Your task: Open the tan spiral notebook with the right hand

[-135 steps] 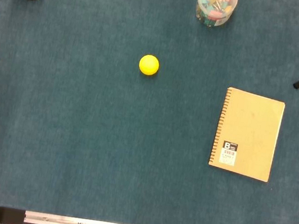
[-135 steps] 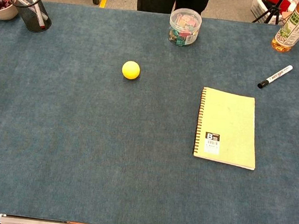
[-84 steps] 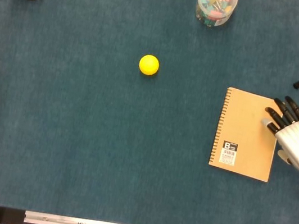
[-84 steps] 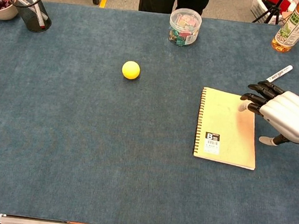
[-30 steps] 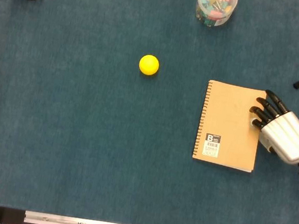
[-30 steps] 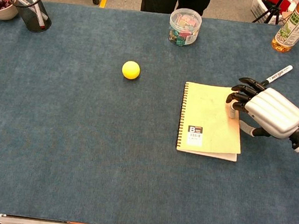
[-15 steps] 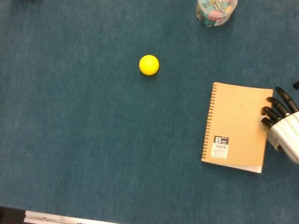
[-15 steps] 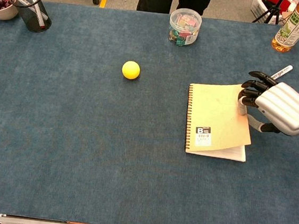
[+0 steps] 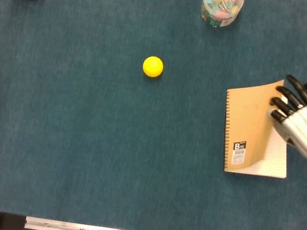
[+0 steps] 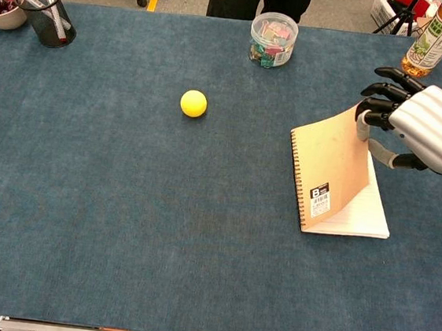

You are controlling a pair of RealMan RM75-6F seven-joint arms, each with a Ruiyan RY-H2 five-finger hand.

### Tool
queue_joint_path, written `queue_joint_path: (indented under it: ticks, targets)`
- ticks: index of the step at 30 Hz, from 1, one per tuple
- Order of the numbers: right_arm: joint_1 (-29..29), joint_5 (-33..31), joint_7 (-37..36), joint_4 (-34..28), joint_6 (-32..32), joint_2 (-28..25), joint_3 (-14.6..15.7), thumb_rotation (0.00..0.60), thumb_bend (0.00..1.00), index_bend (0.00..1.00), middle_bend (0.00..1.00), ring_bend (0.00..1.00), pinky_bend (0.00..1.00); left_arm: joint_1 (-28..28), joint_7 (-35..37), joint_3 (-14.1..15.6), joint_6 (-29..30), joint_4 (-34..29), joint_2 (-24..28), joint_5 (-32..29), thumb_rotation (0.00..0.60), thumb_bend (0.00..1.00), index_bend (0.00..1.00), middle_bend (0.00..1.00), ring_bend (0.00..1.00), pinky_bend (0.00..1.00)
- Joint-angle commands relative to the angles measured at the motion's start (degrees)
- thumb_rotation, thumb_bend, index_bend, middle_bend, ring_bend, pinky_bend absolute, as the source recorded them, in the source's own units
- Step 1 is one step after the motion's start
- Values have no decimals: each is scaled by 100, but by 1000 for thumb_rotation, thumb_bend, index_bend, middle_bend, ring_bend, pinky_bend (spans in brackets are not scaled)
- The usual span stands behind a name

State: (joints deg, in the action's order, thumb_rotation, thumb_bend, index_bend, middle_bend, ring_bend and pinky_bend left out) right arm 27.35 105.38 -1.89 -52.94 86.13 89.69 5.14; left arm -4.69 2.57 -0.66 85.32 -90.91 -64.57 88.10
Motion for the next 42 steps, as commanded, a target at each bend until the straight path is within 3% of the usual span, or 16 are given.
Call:
queue_joint_path:
  ticks: [1,9,19,25,31,38,42]
  targets:
    - [319,71,239,-335,-326,11,-136,600,478,689,444,229,102,22,10,8,23,3,14,-5,600,398,202,126,142,202]
    - [849,166,541,-743,-951,254,-253,600,478,679,420,232,103,119,74,25,128,8,76,-33,600,398,202,126,142,202]
    - [1128,42,1006,-1172,-1558,481,-305,600,470,396,301,164,104,162,147,28,176,37,83,-21,600,398,202,126,142,202]
    - [1172,-168,1399,-1353,-1845,587,-391,600,251,129,131,47,75,154,169,31,166,56,69,12,600,398,202,126,142,202]
    - [1192,-276,1514,-1349,-1870,752,-469,600,164,12,37,0,43,161,184,27,169,64,70,8,600,398,202,126,142,202]
    - [1187,-304,1656,-1240,-1899,887,-423,600,111,0,0,0,6,185,192,37,185,56,79,11,600,398,202,126,142,201]
    - [1032,-521,1709,-1511,-1785,627,-500,600,110,0,0,0,6,193,201,14,208,58,115,-4,600,398,202,126,142,202]
